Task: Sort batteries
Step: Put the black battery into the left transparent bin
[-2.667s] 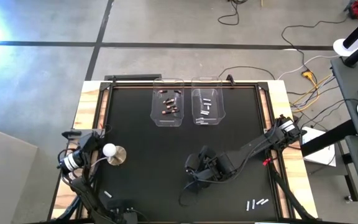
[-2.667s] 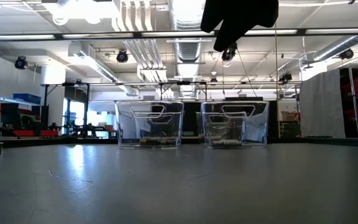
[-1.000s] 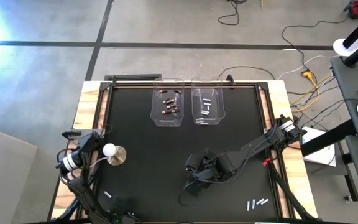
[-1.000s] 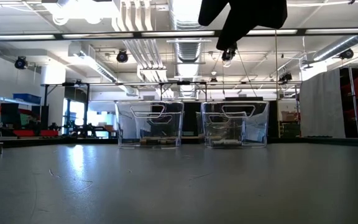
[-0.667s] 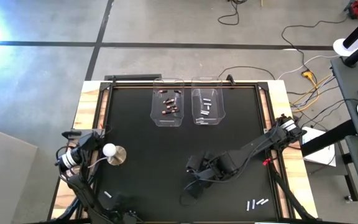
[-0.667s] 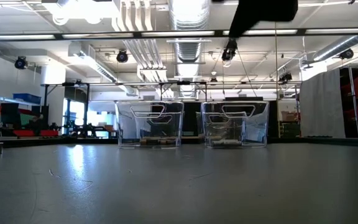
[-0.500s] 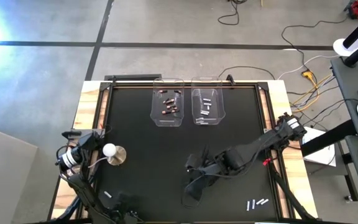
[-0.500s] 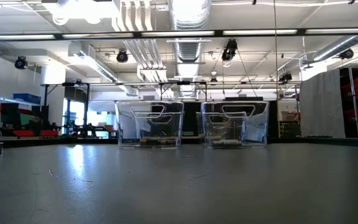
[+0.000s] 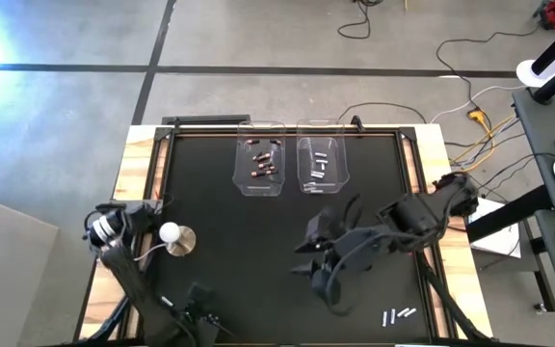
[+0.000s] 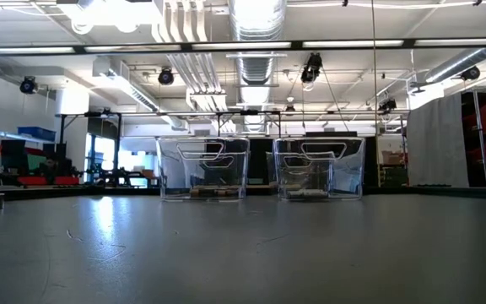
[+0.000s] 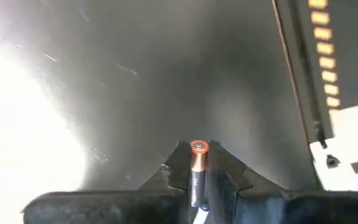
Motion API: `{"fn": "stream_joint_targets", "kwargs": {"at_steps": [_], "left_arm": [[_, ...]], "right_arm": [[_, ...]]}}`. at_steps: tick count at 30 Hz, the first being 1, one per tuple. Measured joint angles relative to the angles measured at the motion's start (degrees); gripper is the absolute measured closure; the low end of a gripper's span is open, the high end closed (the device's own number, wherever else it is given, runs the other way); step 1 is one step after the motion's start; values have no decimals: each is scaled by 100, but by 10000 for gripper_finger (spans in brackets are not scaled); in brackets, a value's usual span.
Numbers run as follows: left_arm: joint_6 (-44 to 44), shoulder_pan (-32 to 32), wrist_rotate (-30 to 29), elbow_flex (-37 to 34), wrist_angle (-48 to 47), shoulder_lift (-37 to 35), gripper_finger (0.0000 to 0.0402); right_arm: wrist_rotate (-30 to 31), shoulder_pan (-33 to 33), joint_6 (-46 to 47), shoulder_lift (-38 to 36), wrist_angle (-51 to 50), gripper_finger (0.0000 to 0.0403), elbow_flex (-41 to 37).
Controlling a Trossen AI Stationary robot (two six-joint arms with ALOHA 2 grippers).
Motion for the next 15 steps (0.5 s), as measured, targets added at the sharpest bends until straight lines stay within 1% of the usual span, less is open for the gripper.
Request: {"fn": "stream_joint_targets", "kwargs": {"at_steps": [3, 8, 12, 15], "left_arm": [[100, 301, -42, 0, 36, -358, 390], [351, 996, -304, 0, 122, -1092, 390], [640, 1829, -360, 0, 373, -1843, 390], [910, 2571, -501, 8, 674, -2335, 390]], "right_arm": [[196, 131, -4, 0, -331, 184, 193], [261, 399, 11, -2, -918, 184, 177], [320, 639, 262, 85, -1392, 184, 131], [608, 924, 309, 197, -1574, 184, 41]]}}
